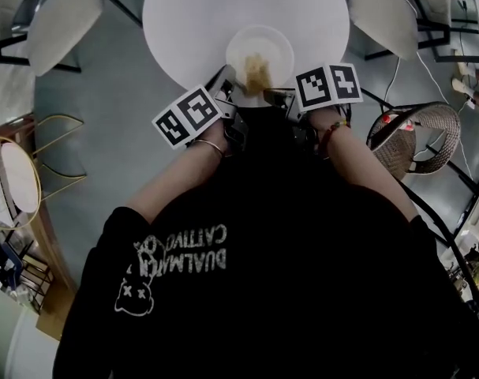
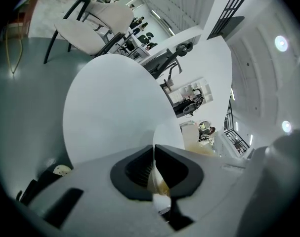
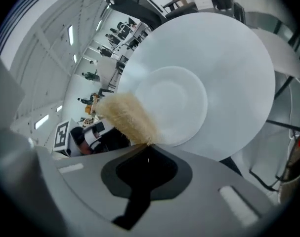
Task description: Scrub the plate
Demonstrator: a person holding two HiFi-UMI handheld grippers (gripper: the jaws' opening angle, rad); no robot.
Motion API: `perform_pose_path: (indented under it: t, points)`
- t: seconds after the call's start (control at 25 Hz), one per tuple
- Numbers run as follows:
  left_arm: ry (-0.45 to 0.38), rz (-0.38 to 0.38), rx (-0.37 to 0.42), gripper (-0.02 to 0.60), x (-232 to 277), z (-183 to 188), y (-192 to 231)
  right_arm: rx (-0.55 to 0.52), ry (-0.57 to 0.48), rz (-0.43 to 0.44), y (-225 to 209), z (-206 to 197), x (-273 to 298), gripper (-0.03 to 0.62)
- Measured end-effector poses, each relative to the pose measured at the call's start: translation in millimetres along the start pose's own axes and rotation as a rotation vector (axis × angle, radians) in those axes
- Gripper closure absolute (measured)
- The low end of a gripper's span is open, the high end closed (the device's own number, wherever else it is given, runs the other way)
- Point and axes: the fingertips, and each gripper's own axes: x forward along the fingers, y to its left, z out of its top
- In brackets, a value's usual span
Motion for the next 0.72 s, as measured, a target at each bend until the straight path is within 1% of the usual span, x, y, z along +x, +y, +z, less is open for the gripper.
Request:
perform_pose_path:
  t: [0.08, 0.2, 0.48, 0.72]
  points:
    - [0.008, -0.005, 0.020, 0.568, 1.3, -1.7, -2.6, 0.015, 0.005, 0.040, 7.9, 1.6, 4.0, 0.585]
    - [0.016, -0.010, 0.043, 0.568, 3.4, -4.2, -6.5, 0.019, -0.001, 0.065, 11.8, 3.1, 6.8, 0.585]
    - [0.025, -0.011, 0.043, 0.566, 0.2, -4.6, -5.4, 0.092, -0.051, 0.077, 5.2, 7.8, 5.1, 0.585]
    - [0.034, -0.007, 0.055, 0.566, 5.2, -8.1, -7.2, 0.152, -0.093, 0.066, -16.5, 12.0, -5.0, 0.585]
